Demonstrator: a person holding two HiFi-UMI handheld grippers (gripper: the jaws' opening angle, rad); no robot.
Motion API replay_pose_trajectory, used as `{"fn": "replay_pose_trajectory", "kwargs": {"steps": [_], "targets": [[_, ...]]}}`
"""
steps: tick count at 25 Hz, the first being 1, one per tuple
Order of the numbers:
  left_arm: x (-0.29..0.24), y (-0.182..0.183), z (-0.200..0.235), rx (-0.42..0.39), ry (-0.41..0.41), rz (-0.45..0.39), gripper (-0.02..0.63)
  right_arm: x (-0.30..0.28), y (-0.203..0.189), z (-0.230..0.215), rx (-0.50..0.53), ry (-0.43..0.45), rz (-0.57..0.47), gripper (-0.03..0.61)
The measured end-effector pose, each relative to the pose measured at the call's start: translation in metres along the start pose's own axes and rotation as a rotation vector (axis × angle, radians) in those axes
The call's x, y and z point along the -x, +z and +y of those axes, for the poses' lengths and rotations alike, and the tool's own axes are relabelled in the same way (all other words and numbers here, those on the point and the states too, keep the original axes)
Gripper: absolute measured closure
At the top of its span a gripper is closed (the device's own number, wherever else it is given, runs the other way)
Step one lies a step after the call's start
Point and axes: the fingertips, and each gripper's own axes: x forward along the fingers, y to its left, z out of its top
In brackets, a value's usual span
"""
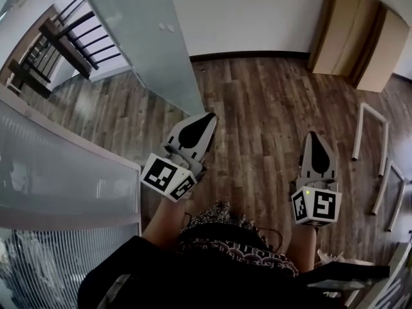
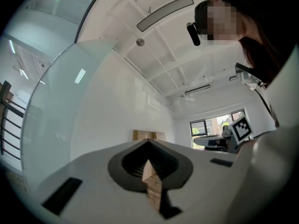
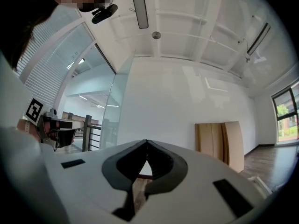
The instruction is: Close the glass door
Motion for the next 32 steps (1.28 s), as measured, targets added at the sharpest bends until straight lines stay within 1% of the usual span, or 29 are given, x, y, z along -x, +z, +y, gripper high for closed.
{"fn": "replay_pose_trajectory", "kwargs": {"steps": [4,9,11,13,17,20,24,28,32], "targets": [[-0.045,-0.013,0.007,0.021,-0.021,0.021,0.612,-0.028,-0.008,-0.025,0.004,-0.009,0.024,0.575],[-0.097,-0.043,0.04,0.036,-0.048,0.033,0.612,-0.075,-0.034,-0.05,0.01,-0.05,0.039,0.575],[-0.125,-0.047,0.054,0.038,-0.066,0.028,0.612,-0.102,-0.037,-0.065,0.012,-0.065,0.032,0.575],[-0.155,-0.045,0.069,0.036,-0.086,0.025,0.612,-0.135,-0.034,-0.071,0.037,-0.048,0.027,0.575],[-0.2,-0.037,0.111,0.013,-0.104,0.019,0.612,-0.203,-0.018,-0.059,0.058,-0.003,0.001,0.575],[-0.223,-0.033,0.145,-0.004,-0.076,0.008,0.612,-0.25,-0.017,-0.052,0.057,0.029,-0.006,0.575],[-0.251,-0.037,0.182,0.001,-0.02,0.013,0.612,-0.303,-0.019,-0.061,0.033,0.063,-0.005,0.575],[-0.271,-0.045,0.206,-0.003,0.015,0.029,0.612,-0.342,-0.022,-0.067,0.033,0.105,-0.005,0.575],[-0.298,-0.056,0.223,-0.022,0.061,0.052,0.612,-0.385,-0.029,-0.075,0.036,0.171,-0.014,0.575]]}}
